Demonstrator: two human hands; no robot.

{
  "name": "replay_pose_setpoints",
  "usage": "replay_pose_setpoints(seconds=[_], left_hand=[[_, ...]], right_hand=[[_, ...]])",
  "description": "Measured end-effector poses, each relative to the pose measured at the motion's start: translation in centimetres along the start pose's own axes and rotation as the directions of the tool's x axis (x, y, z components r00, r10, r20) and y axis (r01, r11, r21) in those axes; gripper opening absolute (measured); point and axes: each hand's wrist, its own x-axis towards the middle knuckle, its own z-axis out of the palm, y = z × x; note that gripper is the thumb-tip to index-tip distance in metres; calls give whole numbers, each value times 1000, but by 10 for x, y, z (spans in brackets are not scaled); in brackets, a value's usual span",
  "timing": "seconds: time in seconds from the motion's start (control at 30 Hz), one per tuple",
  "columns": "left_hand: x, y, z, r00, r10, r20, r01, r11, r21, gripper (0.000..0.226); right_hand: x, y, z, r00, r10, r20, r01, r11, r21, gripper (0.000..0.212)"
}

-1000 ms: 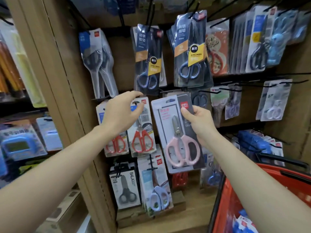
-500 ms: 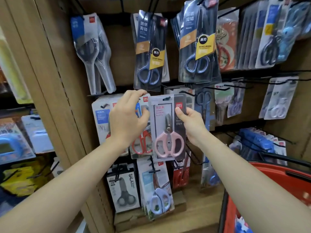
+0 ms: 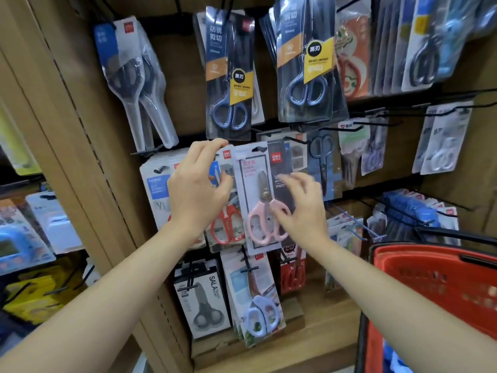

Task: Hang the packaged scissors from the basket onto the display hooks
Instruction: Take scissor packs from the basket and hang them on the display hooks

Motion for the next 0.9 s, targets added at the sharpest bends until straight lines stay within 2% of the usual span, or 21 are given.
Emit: replay_pose_setpoints(seconds=[0.03, 0.07, 0.1, 0.17, 0.27, 0.33, 0.47, 0.6, 0.67, 0.8, 0.9], left_hand=[[0, 1, 0, 1000, -5, -3, 5, 1000, -1, 47], [0, 2, 0, 1000, -9, -4, 9, 1000, -1, 47], [0, 3, 0, 1000, -12, -4, 12, 1000, 1, 46], [0, 4, 0, 1000, -18, 0, 18, 1000, 6, 46], [0, 4, -1, 1000, -23, 13, 23, 1000, 3, 47], [-1, 3, -4, 1000, -12, 27, 12, 1000, 2, 48], [0, 3, -5, 999, 4, 38, -5, 1000, 16, 51], [-1, 1, -4, 999, 23, 46, -25, 999, 46, 59], [-1, 0, -3, 997, 11, 70, -15, 998, 58, 65], [-1, 8, -5, 993, -22, 119, 13, 996, 83, 74], [-7, 24, -8, 996, -32, 85, 7, 961, 277, 79]], right_hand=[[-13, 2, 2, 986, -148, 71, 155, 983, -100, 70], [-22, 4, 6, 957, -237, 170, 266, 948, -173, 76], [-27, 6, 9, 927, -260, 270, 324, 918, -230, 80], [-24, 9, 12, 886, -181, 427, 331, 891, -309, 85], [-5, 15, 13, 842, 20, 539, 190, 925, -331, 87], [6, 17, 15, 815, 94, 572, 140, 925, -352, 86], [19, 13, 24, 759, 108, 642, 220, 886, -409, 78], [26, 17, 18, 717, 78, 692, 182, 938, -295, 74], [24, 22, 4, 730, 62, 680, 123, 968, -220, 73], [9, 31, -33, 808, 71, 585, -1, 993, -120, 76], [-5, 29, -60, 861, 95, 500, -95, 995, -25, 58]])
